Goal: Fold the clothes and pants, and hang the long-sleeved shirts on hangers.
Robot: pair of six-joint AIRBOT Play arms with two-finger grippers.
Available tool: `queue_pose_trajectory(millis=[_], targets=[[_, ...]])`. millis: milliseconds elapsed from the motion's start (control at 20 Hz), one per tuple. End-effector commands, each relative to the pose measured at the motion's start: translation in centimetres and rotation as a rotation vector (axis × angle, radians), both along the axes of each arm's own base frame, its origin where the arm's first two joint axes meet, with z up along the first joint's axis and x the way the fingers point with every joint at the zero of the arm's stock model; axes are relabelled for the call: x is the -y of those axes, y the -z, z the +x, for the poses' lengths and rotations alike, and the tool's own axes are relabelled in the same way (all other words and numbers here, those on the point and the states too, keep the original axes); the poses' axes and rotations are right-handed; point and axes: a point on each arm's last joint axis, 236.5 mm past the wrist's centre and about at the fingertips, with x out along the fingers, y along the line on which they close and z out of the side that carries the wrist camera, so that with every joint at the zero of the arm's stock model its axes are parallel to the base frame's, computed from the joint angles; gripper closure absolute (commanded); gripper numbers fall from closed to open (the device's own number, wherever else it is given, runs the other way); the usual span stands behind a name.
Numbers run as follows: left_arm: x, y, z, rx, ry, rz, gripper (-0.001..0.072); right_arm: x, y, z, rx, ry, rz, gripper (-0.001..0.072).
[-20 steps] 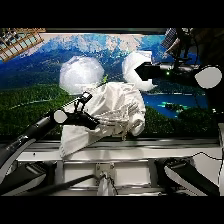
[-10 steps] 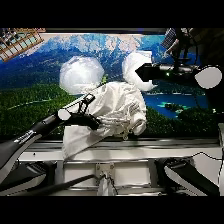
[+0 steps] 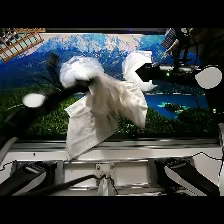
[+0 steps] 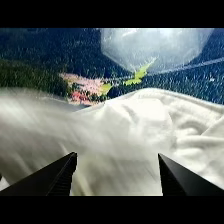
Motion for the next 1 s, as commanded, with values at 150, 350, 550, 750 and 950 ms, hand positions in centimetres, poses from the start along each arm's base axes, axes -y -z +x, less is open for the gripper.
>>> queue_pose_trajectory(millis=[150,350,550,750,950], targets=[[-22.2,-23.1,3.1,0.567,-0.865,0.123,0.0687,-0.2,0.5,-0.7,-0.018,-0.037,-0.018,0.0145],[-28.4,-25.6,0.4,0.629,-1.133,0.396,0.0687,-1.1,4.1,-2.3,-0.112,-0.071,-0.033,0.0145],[-28.5,-26.2,-0.2,0.646,-1.135,0.433,0.0687,-4.6,9.9,-5.0,-0.183,-0.142,-0.051,0.0144],[-28.5,-26.3,-0.3,0.648,-1.136,0.432,0.0687,-9.5,14.9,-7.8,-0.229,-0.252,-0.085,0.0143],[-29.0,-26.2,-0.5,0.643,-1.159,0.467,0.0687,-13.6,20.4,-9.0,-0.356,-0.286,-0.068,0.0143]])
